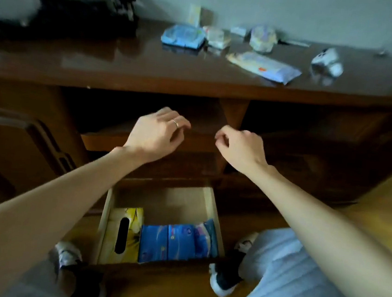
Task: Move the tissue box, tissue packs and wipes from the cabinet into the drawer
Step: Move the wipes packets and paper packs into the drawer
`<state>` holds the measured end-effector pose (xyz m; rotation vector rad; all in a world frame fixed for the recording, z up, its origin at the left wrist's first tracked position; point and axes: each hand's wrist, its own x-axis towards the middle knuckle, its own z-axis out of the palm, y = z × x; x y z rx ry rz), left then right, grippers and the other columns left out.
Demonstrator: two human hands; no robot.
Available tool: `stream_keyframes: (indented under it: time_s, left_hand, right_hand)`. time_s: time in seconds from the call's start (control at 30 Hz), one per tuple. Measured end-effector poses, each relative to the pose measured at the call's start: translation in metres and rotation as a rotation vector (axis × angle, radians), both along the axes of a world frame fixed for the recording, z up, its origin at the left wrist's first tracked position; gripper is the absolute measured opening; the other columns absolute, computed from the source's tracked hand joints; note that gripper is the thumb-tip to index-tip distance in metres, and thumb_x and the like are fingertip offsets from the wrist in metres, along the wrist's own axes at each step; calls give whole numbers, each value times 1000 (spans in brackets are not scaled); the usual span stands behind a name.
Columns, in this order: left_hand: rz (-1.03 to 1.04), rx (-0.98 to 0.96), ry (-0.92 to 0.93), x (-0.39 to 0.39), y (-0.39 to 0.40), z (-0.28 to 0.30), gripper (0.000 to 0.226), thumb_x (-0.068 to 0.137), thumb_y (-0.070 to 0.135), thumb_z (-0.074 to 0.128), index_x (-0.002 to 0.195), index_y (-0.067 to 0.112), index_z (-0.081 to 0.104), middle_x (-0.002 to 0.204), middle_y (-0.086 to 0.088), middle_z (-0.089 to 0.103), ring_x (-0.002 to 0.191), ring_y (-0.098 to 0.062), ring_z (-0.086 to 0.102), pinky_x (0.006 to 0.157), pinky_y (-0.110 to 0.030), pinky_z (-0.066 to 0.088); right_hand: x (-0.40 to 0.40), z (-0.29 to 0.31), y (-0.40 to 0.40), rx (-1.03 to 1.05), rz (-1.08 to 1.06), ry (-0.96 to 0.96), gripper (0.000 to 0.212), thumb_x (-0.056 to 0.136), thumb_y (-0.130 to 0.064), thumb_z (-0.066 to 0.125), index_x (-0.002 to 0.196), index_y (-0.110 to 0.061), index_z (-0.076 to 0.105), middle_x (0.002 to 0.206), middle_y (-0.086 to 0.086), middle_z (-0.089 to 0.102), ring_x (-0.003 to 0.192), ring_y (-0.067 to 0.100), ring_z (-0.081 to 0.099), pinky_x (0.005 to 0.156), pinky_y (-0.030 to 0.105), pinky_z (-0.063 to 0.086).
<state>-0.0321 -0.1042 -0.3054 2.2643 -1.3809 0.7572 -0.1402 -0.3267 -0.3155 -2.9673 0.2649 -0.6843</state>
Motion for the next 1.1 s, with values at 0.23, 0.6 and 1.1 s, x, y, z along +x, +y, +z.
stream_keyframes:
  time_s: [0.23,0.6,1.1]
  left_hand:
    - [177,-76,-29,35,-22,94,38,86,16,60,124,17,66,122,-5,61,115,-30,52,89,-45,49]
    - [280,117,261,118,-96,114,35,91,38,59,126,32,65,139,2,55,130,-24,48,98,-41,44]
    - [555,408,65,203,-142,114,45,103,43,50,128,9,65,134,-13,57,125,-33,52,99,-45,42]
  right_hand:
    - [25,106,-26,-204,43,-406,20,84,-17,56,100,-19,69,96,-1,71,96,23,62,75,37,49]
    - [92,102,-92,-114,-246,-248,24,83,-32,62,106,-28,69,105,-2,70,105,25,57,81,36,42]
    - [140,106,-132,79,-543,26,69,82,-72,43,136,-30,53,132,9,56,122,33,48,97,49,40]
